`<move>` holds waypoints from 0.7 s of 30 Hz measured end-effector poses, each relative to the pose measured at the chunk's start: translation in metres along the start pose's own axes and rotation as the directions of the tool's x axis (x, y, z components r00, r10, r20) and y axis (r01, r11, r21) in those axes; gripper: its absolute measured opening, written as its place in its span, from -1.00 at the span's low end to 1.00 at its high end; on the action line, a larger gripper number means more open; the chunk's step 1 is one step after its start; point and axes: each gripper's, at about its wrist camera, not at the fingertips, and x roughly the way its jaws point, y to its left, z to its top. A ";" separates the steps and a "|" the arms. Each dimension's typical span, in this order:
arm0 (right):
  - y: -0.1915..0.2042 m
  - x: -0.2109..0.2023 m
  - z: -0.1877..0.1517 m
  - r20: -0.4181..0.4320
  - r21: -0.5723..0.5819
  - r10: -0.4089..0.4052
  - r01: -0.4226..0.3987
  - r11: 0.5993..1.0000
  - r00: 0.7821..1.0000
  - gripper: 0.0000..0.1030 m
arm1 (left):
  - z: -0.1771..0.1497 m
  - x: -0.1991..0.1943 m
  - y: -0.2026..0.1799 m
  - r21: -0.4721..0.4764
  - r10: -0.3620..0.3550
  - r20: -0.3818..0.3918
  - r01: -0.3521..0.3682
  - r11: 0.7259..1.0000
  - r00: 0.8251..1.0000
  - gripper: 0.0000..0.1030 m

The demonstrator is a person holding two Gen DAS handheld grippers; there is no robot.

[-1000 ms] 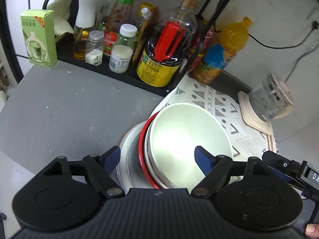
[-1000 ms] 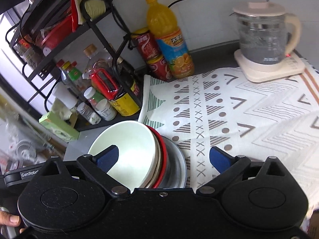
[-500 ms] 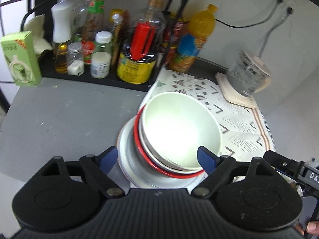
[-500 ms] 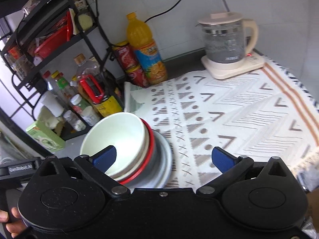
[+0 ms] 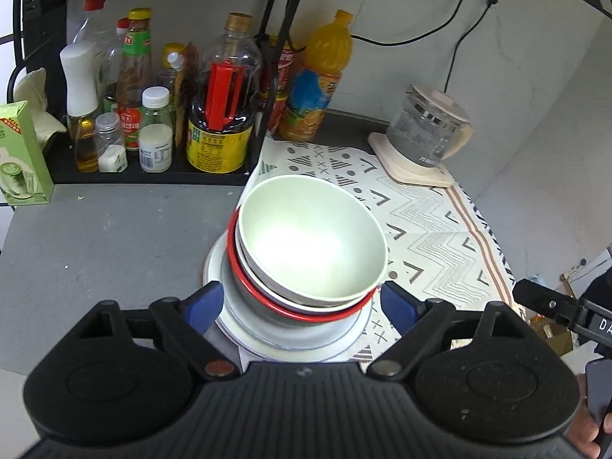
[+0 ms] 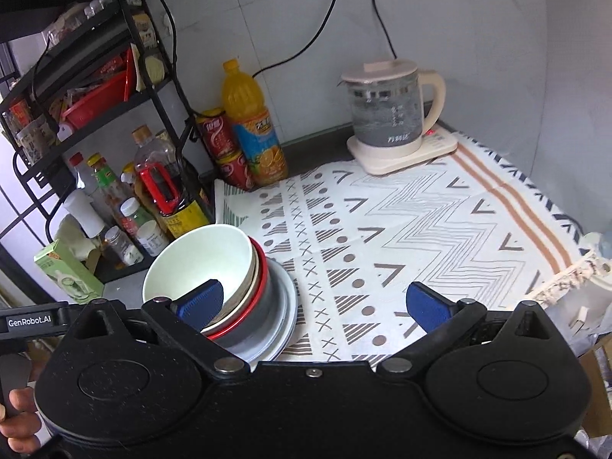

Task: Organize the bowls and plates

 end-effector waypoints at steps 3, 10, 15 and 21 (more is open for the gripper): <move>0.001 -0.007 -0.005 0.009 -0.004 -0.031 0.031 1.000 0.999 0.99 | -0.003 -0.003 -0.001 0.025 0.002 0.007 -0.002 1.000 1.000 0.71; -0.002 -0.024 -0.017 0.022 -0.013 -0.075 0.075 0.997 0.997 0.99 | -0.013 -0.013 -0.003 0.070 -0.013 -0.004 0.013 0.997 1.000 0.71; -0.007 -0.033 -0.027 0.028 -0.007 -0.110 0.110 0.994 0.994 0.99 | -0.021 -0.020 -0.008 0.128 -0.003 0.001 0.003 0.992 1.000 0.71; -0.012 -0.042 -0.037 0.024 -0.006 -0.119 0.120 0.993 0.993 0.99 | -0.031 -0.026 -0.018 0.184 -0.010 0.006 0.009 0.983 1.000 0.71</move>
